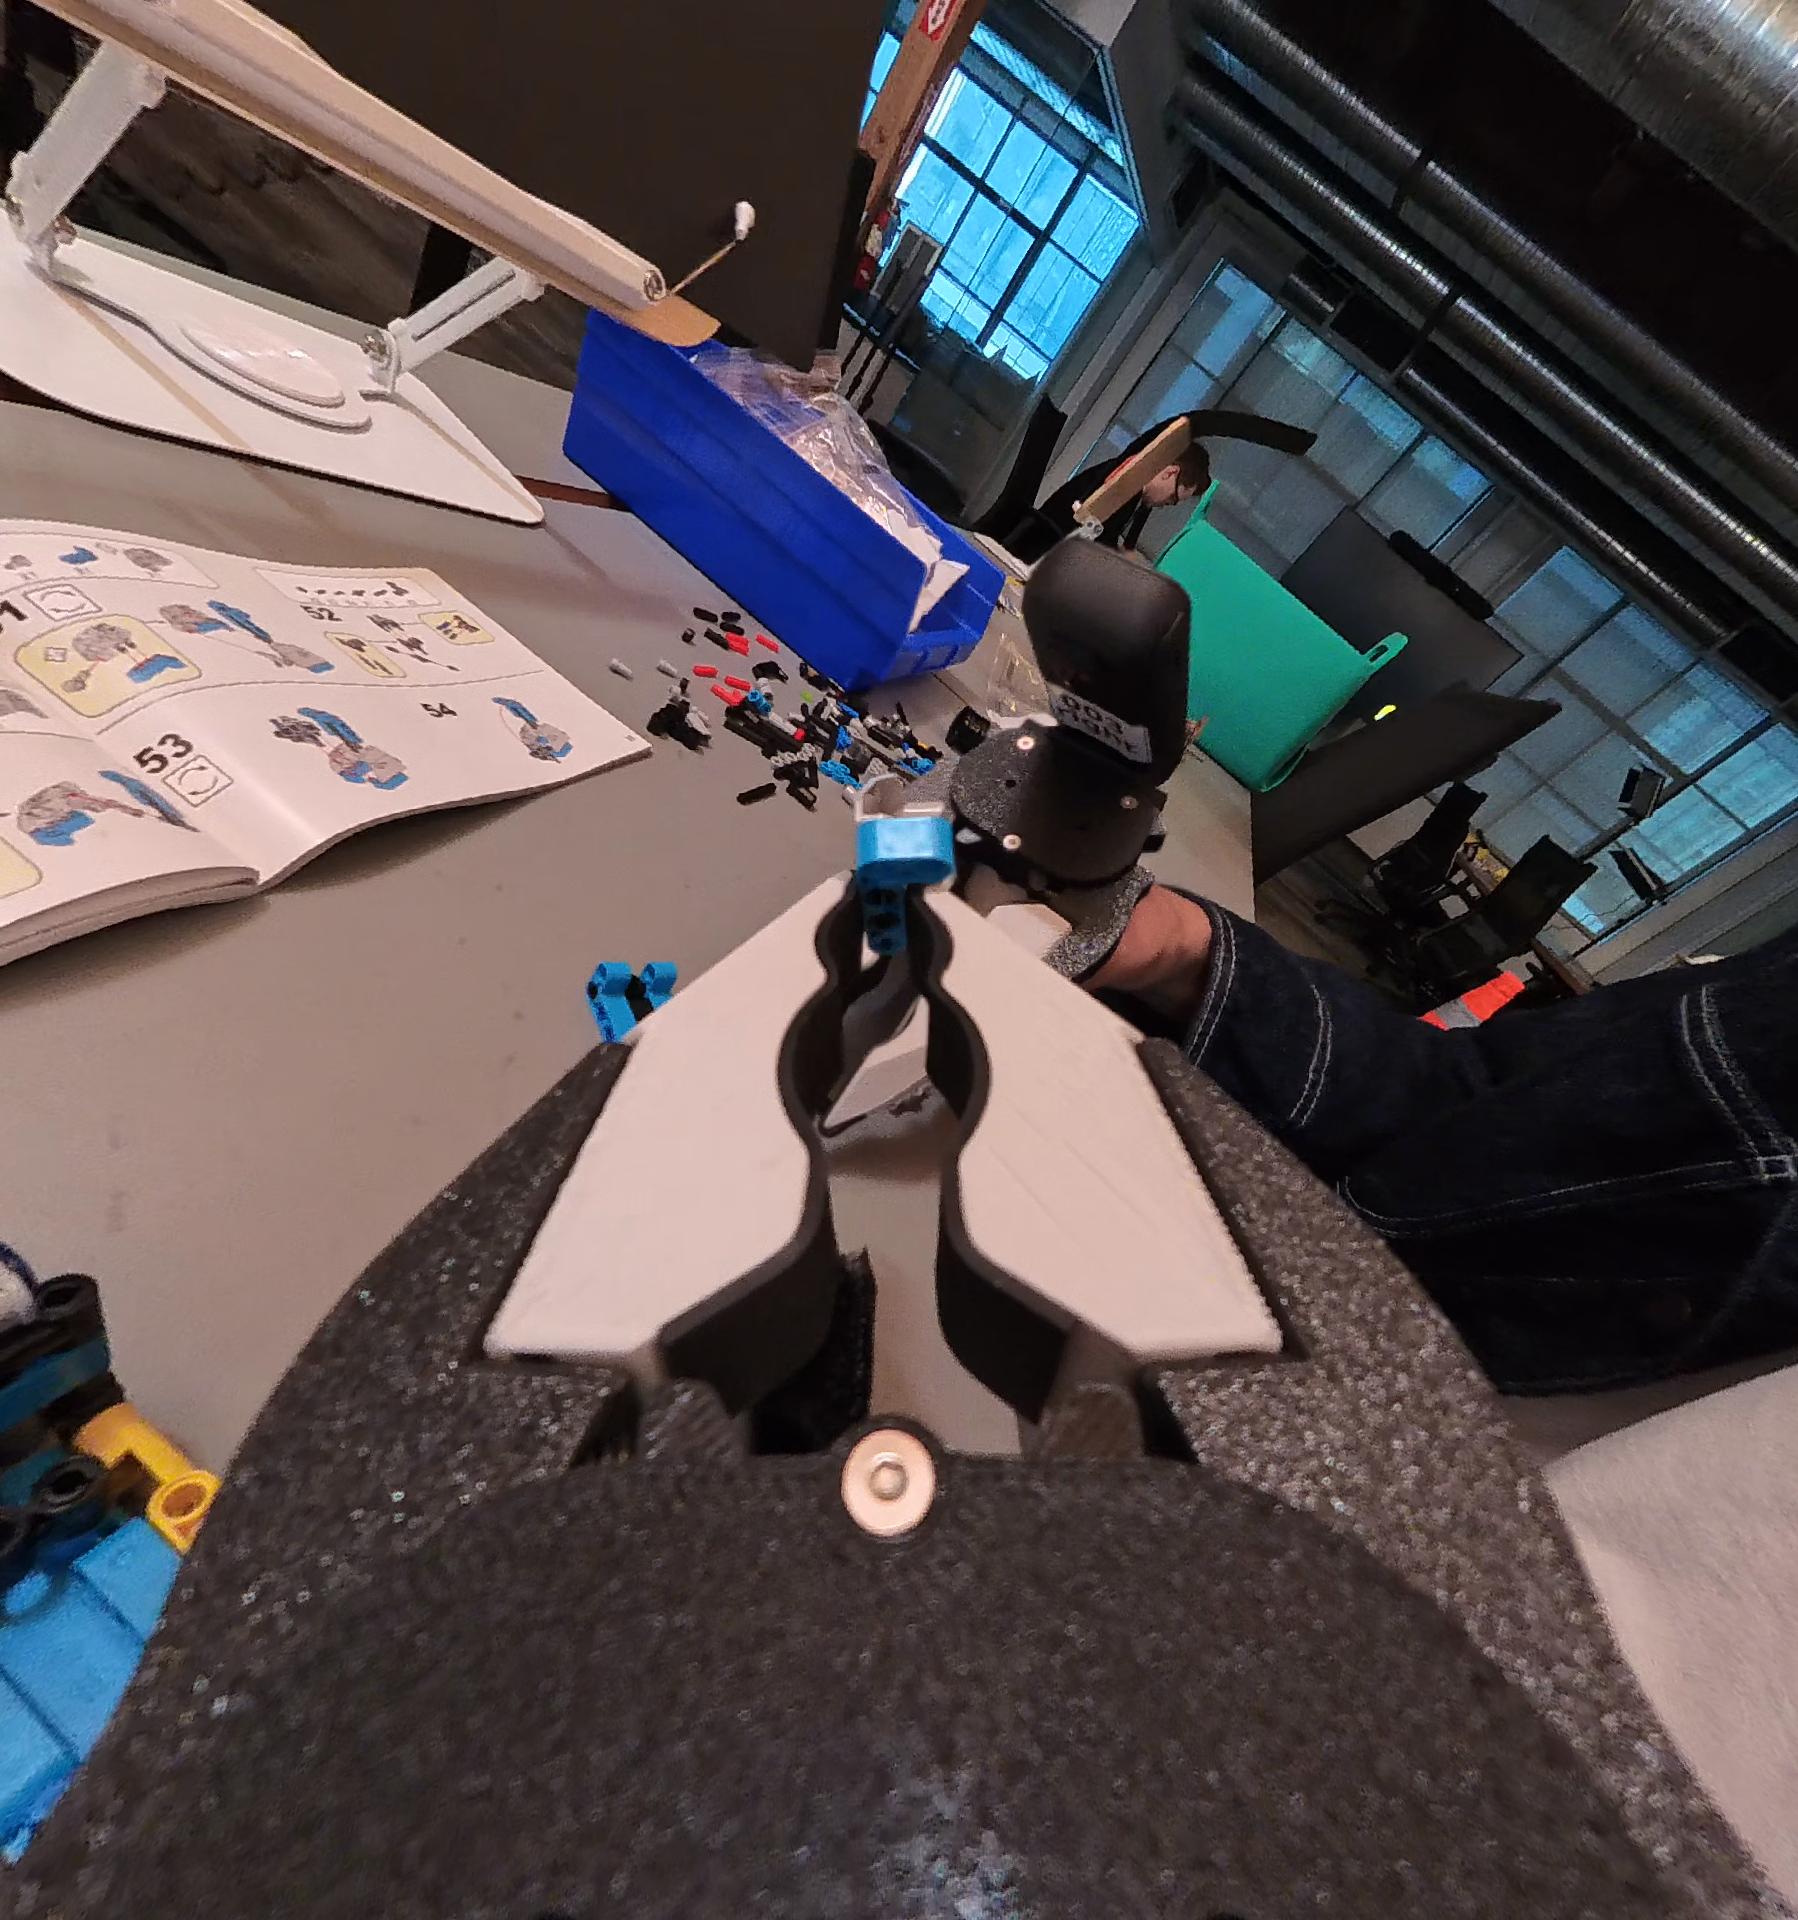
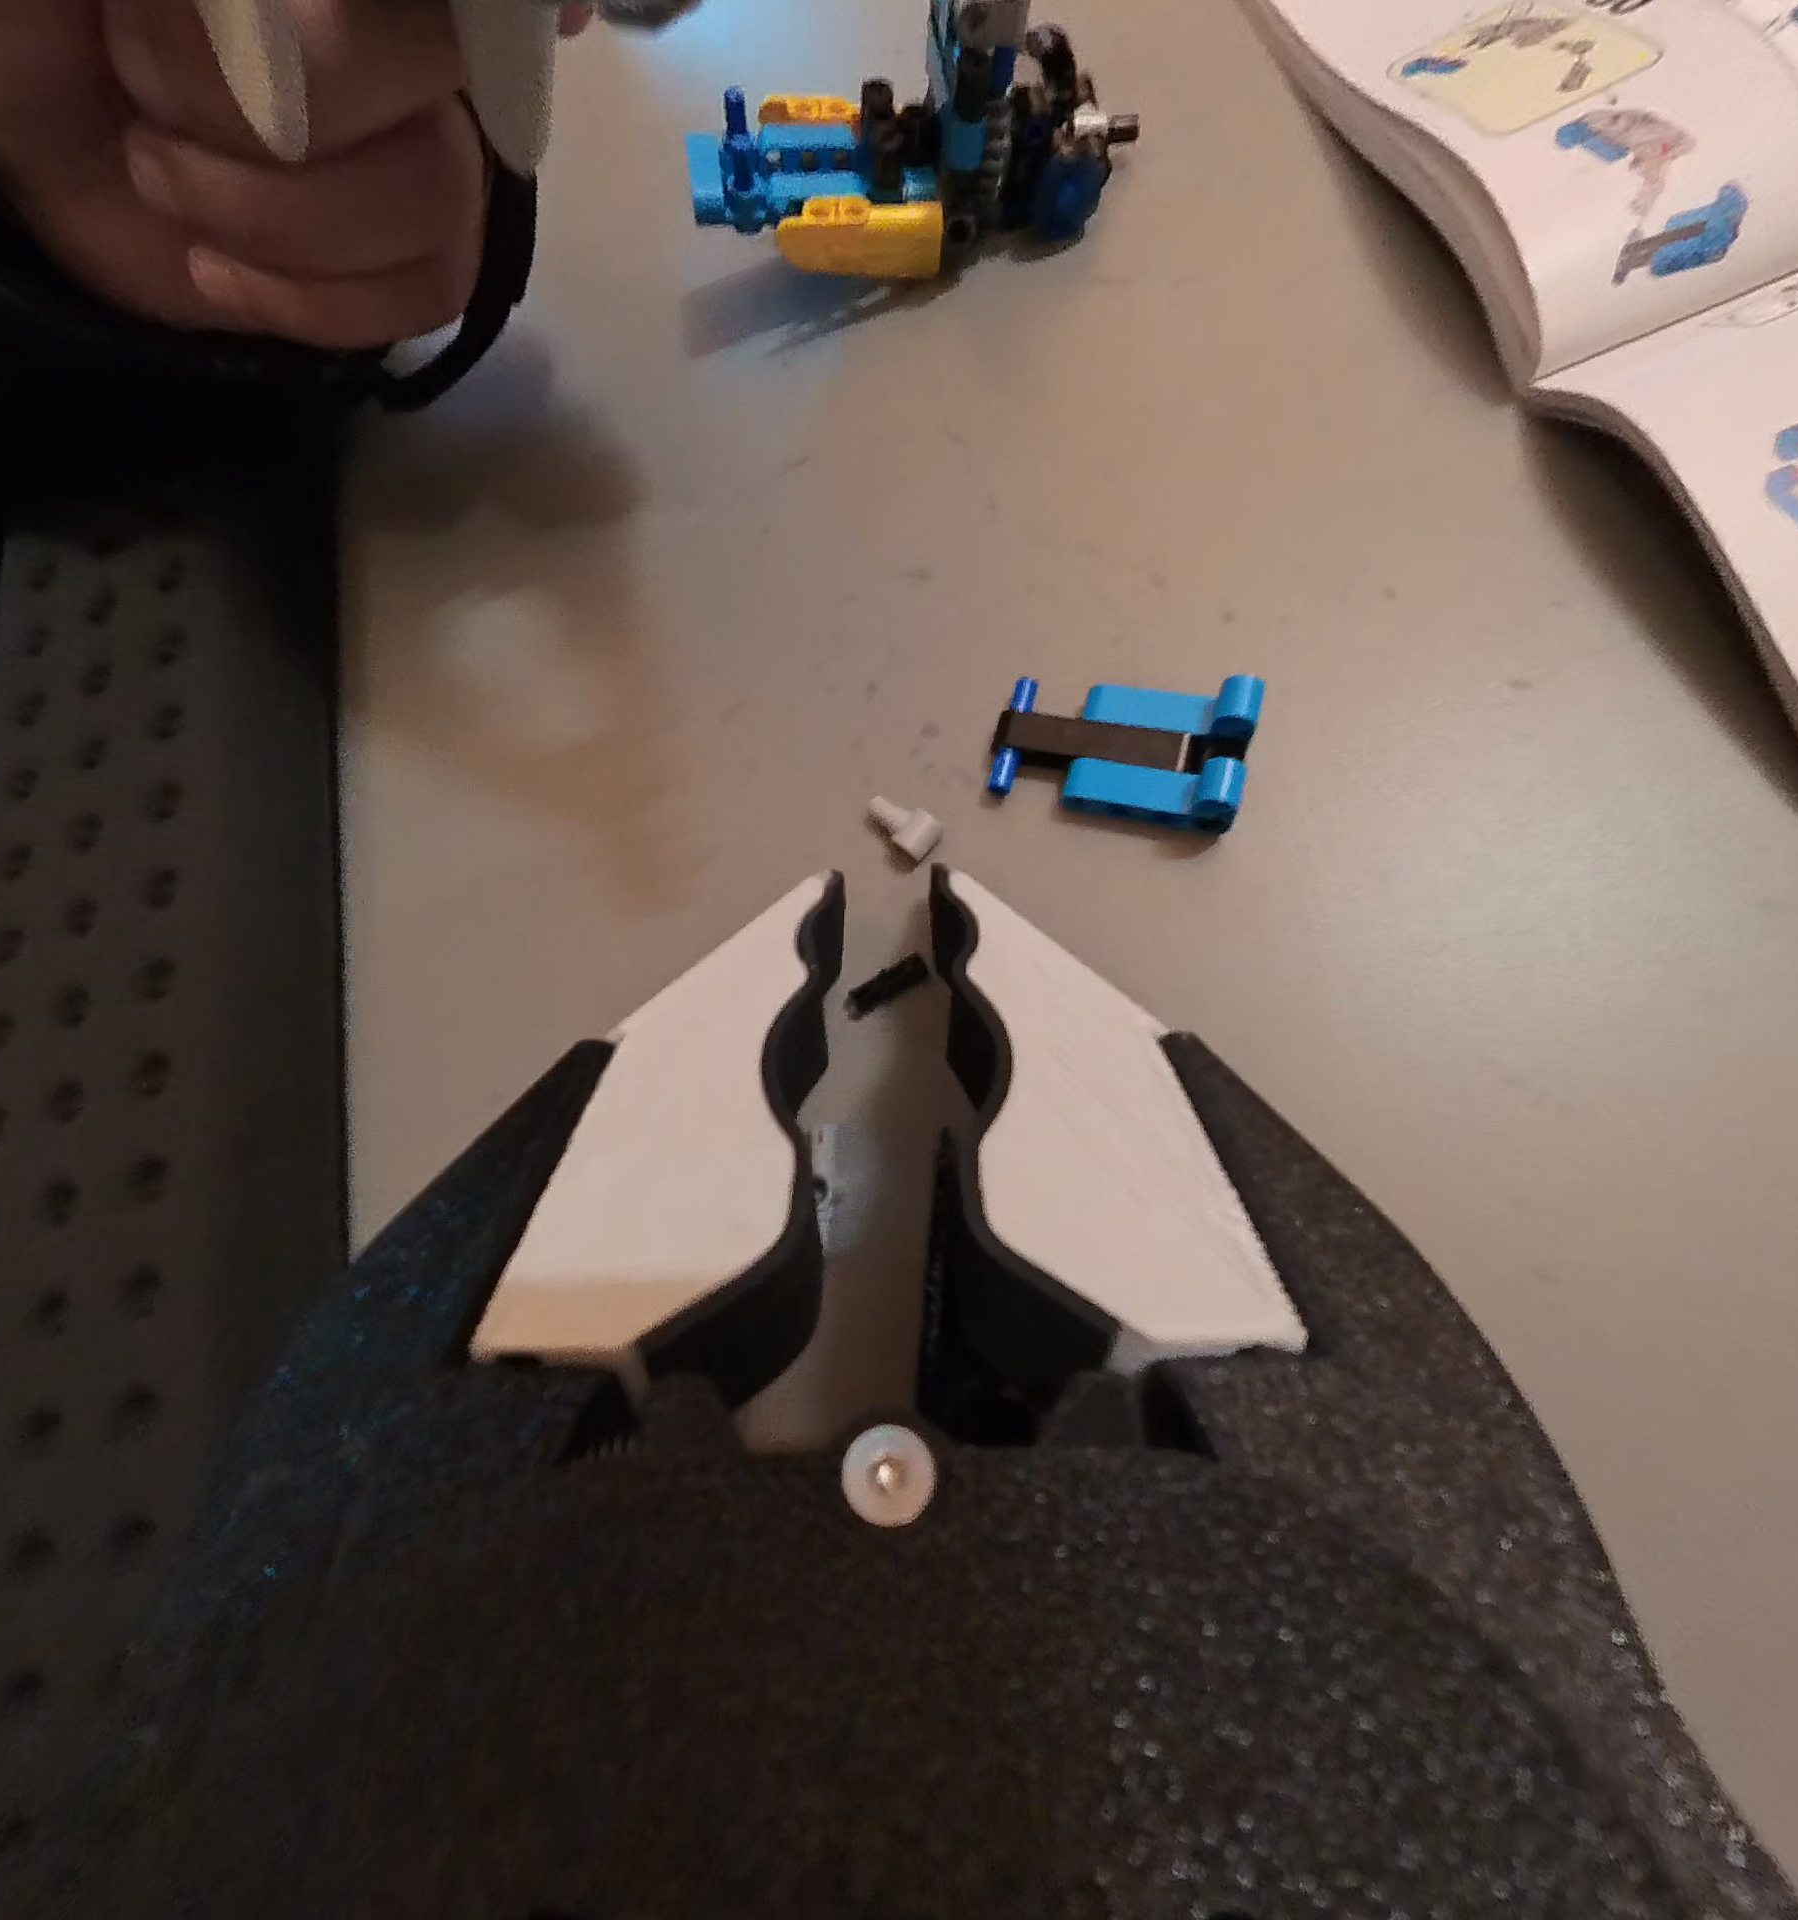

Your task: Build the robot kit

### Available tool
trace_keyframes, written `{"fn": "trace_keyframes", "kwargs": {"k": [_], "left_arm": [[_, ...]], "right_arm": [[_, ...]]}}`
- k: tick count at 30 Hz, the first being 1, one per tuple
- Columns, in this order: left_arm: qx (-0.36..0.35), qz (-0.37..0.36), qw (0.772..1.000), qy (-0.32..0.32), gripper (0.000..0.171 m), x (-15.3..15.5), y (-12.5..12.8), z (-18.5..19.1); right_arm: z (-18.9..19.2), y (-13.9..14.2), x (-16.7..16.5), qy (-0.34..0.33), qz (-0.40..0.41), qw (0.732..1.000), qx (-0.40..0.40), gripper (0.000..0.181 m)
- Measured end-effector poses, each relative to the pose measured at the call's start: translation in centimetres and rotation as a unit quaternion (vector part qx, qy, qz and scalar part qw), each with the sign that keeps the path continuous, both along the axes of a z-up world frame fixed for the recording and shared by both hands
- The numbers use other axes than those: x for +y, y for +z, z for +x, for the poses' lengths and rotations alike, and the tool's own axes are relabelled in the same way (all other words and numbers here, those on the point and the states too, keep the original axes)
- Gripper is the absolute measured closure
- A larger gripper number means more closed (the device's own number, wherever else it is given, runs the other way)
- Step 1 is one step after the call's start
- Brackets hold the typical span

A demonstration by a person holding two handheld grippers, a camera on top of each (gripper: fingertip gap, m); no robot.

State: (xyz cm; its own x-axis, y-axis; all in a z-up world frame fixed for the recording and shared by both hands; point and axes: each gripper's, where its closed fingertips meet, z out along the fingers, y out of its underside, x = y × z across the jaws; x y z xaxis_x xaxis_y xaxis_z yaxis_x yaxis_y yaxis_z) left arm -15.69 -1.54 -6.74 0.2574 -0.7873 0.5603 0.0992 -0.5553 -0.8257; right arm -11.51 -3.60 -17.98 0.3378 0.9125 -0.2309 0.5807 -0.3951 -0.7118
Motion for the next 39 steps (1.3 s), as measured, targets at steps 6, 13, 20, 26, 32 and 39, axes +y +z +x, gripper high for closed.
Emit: {"fn": "trace_keyframes", "kwargs": {"k": [6,13,20,26,32,39], "left_arm": [[-0.009,-0.017,1.0,-0.005,0.164,0.1,-0.1,0.0],[-0.015,-0.023,1.0,-0.01,0.164,-0.1,0.0,0.0],[-0.016,-0.027,0.999,-0.013,0.164,-0.1,0.0,0.0],[-0.015,-0.027,0.999,-0.012,0.164,-0.1,-0.1,0.0],[-0.014,-0.03,0.999,-0.013,0.164,0.0,-0.2,0.1],[-0.02,-0.033,0.999,-0.011,0.164,0.1,0.0,-0.1]], "right_arm": [[-1.0,-0.5,0.6,-0.001,0.011,1.0,-0.006,0.164],[-1.1,-0.8,0.3,0.028,0.038,0.999,-0.018,0.166],[-1.2,-0.7,-0.8,0.062,0.077,0.995,-0.032,0.169],[-1.8,-0.8,-1.0,0.052,0.075,0.995,-0.036,0.167],[-1.0,-0.7,0.3,0.019,0.14,0.987,-0.08,0.172],[6.0,1.7,4.4,0.091,0.437,0.819,-0.361,0.172]]}}
